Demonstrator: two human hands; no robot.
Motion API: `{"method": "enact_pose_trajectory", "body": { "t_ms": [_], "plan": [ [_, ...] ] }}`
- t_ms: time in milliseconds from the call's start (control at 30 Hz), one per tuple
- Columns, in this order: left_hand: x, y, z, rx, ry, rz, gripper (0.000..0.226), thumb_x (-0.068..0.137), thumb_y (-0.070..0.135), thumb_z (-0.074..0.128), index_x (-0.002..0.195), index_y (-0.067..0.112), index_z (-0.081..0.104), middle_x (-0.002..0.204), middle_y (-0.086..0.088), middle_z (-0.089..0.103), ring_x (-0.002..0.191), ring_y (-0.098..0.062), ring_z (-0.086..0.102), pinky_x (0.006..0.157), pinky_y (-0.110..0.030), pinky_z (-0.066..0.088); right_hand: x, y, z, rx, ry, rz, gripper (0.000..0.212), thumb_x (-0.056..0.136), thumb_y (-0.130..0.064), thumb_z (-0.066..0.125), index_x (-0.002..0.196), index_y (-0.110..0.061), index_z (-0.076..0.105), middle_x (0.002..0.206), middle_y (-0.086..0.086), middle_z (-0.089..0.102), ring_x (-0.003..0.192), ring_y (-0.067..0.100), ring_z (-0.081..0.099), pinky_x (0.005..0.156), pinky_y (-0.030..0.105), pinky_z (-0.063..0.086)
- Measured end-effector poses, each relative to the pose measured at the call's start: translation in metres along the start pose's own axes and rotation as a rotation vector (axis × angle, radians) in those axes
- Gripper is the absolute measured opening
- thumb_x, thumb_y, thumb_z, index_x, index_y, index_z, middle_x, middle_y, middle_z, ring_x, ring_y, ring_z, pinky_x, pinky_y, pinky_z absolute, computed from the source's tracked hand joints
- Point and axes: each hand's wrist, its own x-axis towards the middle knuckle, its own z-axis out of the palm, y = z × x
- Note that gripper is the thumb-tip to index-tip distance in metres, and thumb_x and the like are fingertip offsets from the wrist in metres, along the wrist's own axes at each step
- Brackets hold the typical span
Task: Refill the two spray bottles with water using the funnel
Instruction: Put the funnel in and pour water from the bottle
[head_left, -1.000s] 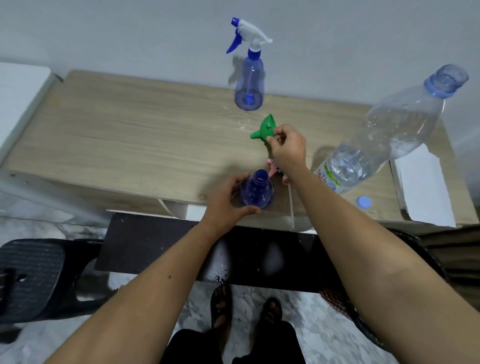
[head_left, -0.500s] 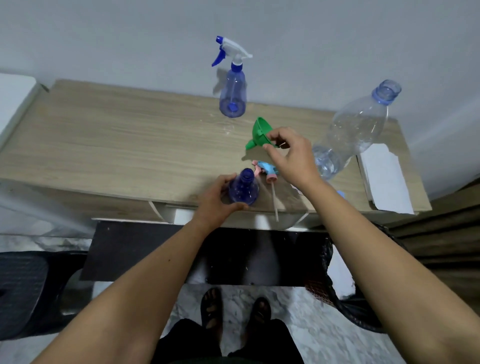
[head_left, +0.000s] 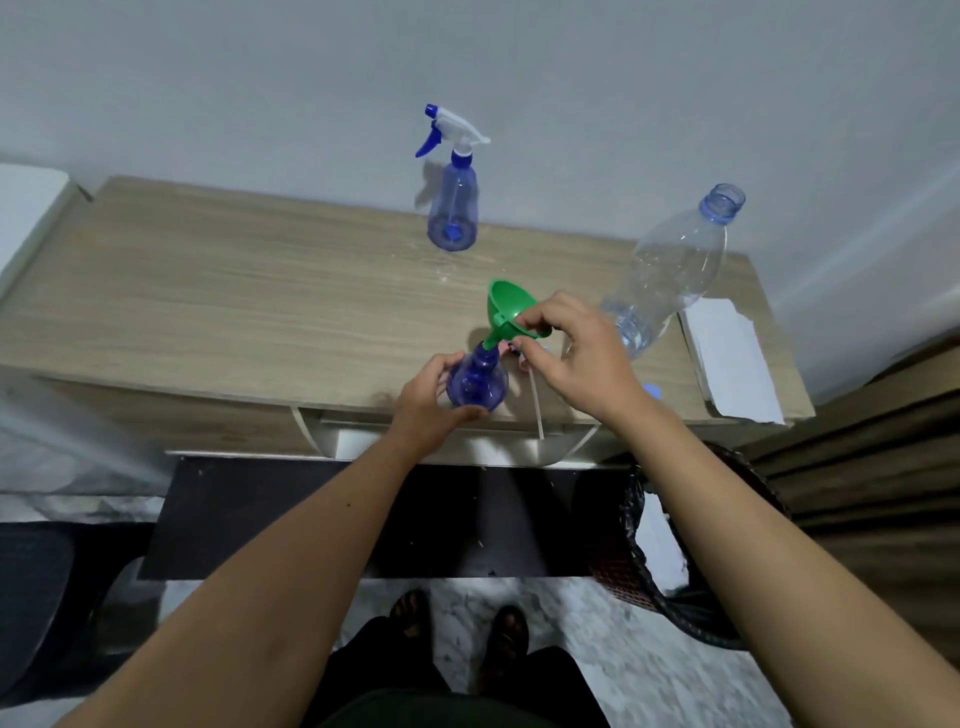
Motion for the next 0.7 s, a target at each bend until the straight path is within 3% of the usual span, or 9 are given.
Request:
{"method": "enact_pose_trajectory", "body": {
  "t_ms": [200,300,467,633,700],
  "plan": [
    [0.002,-0.005,0.001,-0.031,0.01,-0.026,0.096,0.052,0.033,0.103,0.136,0.017,0.059,0.133,0.003,0.07,0.123,-0.013,0.068,0.11,-0.044,0.054,-0.004,0.002,0.011,-0.054,-0.085,0.013,0.013,0.086,-0.017,0.078,0.099,-0.014,0.078,0.091,0.001,0.068,0.089,0.026,0.064,0.084,0.046,0.051],
    [0.003,-0.007,0.002,-0.023,0.011,-0.027,0.092,0.056,0.024,0.103,0.136,0.013,0.059,0.132,0.0,0.071,0.122,-0.013,0.069,0.109,-0.044,0.055,-0.004,0.001,0.014,-0.062,-0.116,0.032,0.014,0.088,-0.022,0.077,0.1,-0.016,0.079,0.093,0.0,0.067,0.092,0.026,0.062,0.086,0.043,0.05],
    [0.004,-0.01,0.002,-0.025,0.016,-0.006,0.094,0.053,0.035,0.101,0.134,0.014,0.06,0.131,0.0,0.072,0.122,-0.013,0.069,0.108,-0.046,0.055,-0.005,0.002,0.019,-0.109,-0.12,0.023,0.014,0.088,-0.024,0.079,0.1,-0.018,0.08,0.093,-0.001,0.067,0.096,0.027,0.058,0.086,0.028,0.037],
    [0.004,-0.014,0.003,-0.029,0.012,0.008,0.094,0.051,0.047,0.1,0.131,0.02,0.06,0.13,0.002,0.072,0.123,-0.016,0.069,0.108,-0.048,0.055,-0.006,0.002,0.021,-0.067,-0.082,0.044,0.013,0.086,-0.024,0.084,0.098,-0.021,0.08,0.091,-0.005,0.068,0.096,0.026,0.06,0.091,0.018,0.035],
    [0.005,-0.015,0.003,-0.04,0.008,0.0,0.094,0.049,0.049,0.1,0.129,0.021,0.06,0.129,0.002,0.072,0.123,-0.017,0.069,0.107,-0.049,0.055,-0.007,0.0,0.021,-0.06,-0.076,0.035,0.012,0.086,-0.025,0.084,0.096,-0.023,0.079,0.091,-0.005,0.068,0.095,0.025,0.06,0.091,0.02,0.037]
  ]
}}
